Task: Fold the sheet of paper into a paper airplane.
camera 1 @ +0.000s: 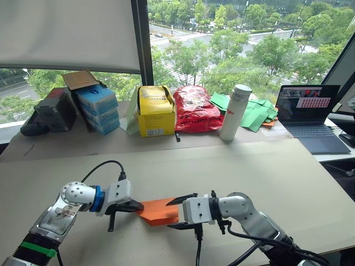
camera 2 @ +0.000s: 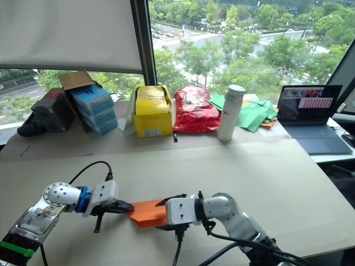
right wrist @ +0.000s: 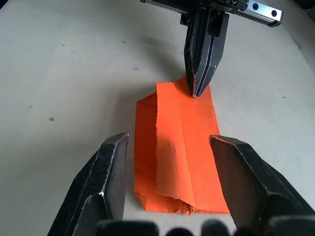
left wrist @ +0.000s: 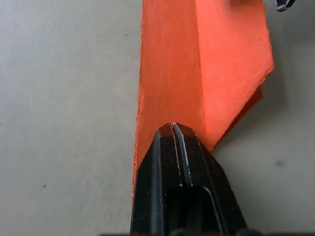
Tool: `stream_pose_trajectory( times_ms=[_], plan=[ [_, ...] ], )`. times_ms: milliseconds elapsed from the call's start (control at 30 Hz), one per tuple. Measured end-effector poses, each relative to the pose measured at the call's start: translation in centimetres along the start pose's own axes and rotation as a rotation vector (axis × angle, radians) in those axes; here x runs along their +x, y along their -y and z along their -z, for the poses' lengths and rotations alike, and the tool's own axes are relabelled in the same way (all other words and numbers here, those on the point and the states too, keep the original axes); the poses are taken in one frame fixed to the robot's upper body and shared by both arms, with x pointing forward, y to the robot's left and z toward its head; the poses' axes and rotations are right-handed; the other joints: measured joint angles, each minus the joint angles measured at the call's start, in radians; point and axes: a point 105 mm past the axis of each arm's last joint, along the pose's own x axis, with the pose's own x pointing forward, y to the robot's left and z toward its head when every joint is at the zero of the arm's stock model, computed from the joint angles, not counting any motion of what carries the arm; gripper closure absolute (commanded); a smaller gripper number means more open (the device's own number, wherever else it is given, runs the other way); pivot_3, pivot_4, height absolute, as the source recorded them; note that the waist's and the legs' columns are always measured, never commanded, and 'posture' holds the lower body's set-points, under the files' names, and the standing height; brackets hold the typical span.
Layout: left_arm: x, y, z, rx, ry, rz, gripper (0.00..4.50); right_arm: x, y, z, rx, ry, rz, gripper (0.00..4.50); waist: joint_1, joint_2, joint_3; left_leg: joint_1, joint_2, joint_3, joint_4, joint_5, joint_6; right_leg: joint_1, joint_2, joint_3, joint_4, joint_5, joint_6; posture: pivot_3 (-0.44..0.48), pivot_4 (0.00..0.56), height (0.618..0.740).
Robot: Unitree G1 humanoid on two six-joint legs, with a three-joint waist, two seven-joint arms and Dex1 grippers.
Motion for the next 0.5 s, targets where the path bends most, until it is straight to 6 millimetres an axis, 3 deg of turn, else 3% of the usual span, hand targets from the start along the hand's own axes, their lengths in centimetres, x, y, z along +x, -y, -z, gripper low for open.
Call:
stream_pose_trajectory(
  times_ms=[233, 333, 400, 433, 500],
  plan=[
    [0.79, 0.47, -0.74, 0.001, 0.005, 0.024, 4.50, 0.31, 0.09, -0.26, 0.003, 0.013, 0.008, 1.62, 0.000, 0.000, 0.000, 0.000, 0.000, 0.000, 0.000, 0.000, 0.000, 0.000, 0.000, 0.000, 0.000, 0.000, 0.000, 0.000, 0.150, 0.740],
    [0.78, 0.47, -0.73, 0.000, 0.004, 0.024, 4.50, 0.34, 0.14, -0.04, 0.012, 0.006, 0.010, 2.39, 0.000, 0.000, 0.000, 0.000, 0.000, 0.000, 0.000, 0.000, 0.000, 0.000, 0.000, 0.000, 0.000, 0.000, 0.000, 0.000, 0.150, 0.740],
    [0.74, 0.47, -0.71, 0.001, 0.003, 0.024, 4.50, 0.37, 0.17, 0.18, 0.021, -0.001, 0.011, 3.30, 0.000, 0.000, 0.000, 0.000, 0.000, 0.000, 0.000, 0.000, 0.000, 0.000, 0.000, 0.000, 0.000, 0.000, 0.000, 0.000, 0.150, 0.740],
    [0.72, 0.46, -0.70, 0.001, 0.002, 0.024, 4.50, 0.37, 0.17, 0.20, 0.022, -0.002, 0.011, 3.43, 0.000, 0.000, 0.000, 0.000, 0.000, 0.000, 0.000, 0.000, 0.000, 0.000, 0.000, 0.000, 0.000, 0.000, 0.000, 0.000, 0.150, 0.740],
    [0.69, 0.46, -0.69, 0.003, 0.001, 0.024, 4.50, 0.37, 0.18, 0.24, 0.019, -0.006, 0.011, 4.14, 0.000, 0.000, 0.000, 0.000, 0.000, 0.000, 0.000, 0.000, 0.000, 0.000, 0.000, 0.000, 0.000, 0.000, 0.000, 0.000, 0.150, 0.740]
  ],
)
